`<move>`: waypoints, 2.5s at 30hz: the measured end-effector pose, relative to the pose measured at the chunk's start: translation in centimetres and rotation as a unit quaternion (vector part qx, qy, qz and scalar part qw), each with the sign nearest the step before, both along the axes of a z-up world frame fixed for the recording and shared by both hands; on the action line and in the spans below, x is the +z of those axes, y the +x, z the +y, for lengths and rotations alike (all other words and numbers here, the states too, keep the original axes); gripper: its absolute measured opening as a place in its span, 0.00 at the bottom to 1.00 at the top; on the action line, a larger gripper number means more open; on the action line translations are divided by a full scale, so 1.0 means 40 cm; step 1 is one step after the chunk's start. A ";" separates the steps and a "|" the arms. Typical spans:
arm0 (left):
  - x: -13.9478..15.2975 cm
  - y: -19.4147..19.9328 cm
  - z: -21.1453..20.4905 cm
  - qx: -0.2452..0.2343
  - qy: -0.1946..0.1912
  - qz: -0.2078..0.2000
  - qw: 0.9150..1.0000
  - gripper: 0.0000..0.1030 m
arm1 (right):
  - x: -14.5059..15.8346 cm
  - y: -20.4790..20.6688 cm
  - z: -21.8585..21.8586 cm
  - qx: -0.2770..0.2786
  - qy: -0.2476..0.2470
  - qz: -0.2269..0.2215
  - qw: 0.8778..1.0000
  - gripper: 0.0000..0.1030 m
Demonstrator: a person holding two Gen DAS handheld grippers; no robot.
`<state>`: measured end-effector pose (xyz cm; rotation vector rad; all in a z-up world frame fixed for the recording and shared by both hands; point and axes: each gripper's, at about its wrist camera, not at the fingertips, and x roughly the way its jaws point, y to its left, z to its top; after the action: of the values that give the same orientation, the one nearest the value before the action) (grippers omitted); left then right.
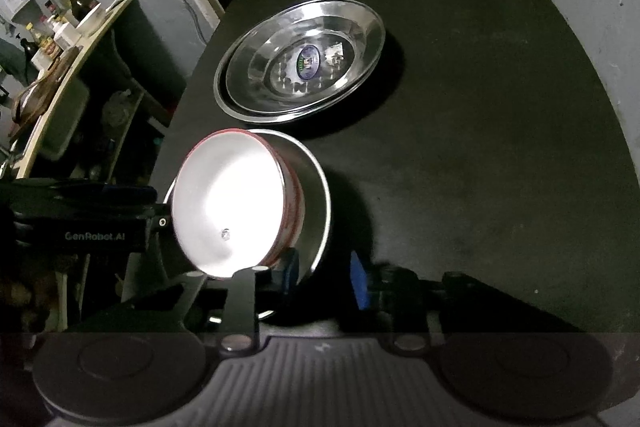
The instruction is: Organize plates and bowls
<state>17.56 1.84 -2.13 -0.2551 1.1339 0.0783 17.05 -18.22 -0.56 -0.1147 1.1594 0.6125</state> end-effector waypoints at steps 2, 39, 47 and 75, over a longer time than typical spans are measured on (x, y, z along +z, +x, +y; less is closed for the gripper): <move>-0.002 0.000 0.001 0.002 -0.006 -0.001 1.000 0.63 | 0.001 -0.001 0.004 0.002 -0.001 -0.001 1.000 0.25; 0.012 0.020 -0.052 -0.041 -0.043 -0.014 0.998 0.11 | -0.013 0.008 -0.004 -0.021 0.018 0.025 0.999 0.17; 0.034 0.033 -0.061 -0.051 -0.047 -0.027 0.997 0.11 | 0.004 0.014 -0.023 -0.037 0.030 0.020 0.999 0.17; 0.126 0.197 -0.022 -0.021 -0.065 -0.095 0.993 0.09 | 0.107 0.173 0.006 -0.041 0.050 -0.041 0.997 0.17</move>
<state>25.46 0.97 2.89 -0.3465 0.9562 -0.0572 23.96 -17.99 3.73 -0.0067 1.0466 0.5859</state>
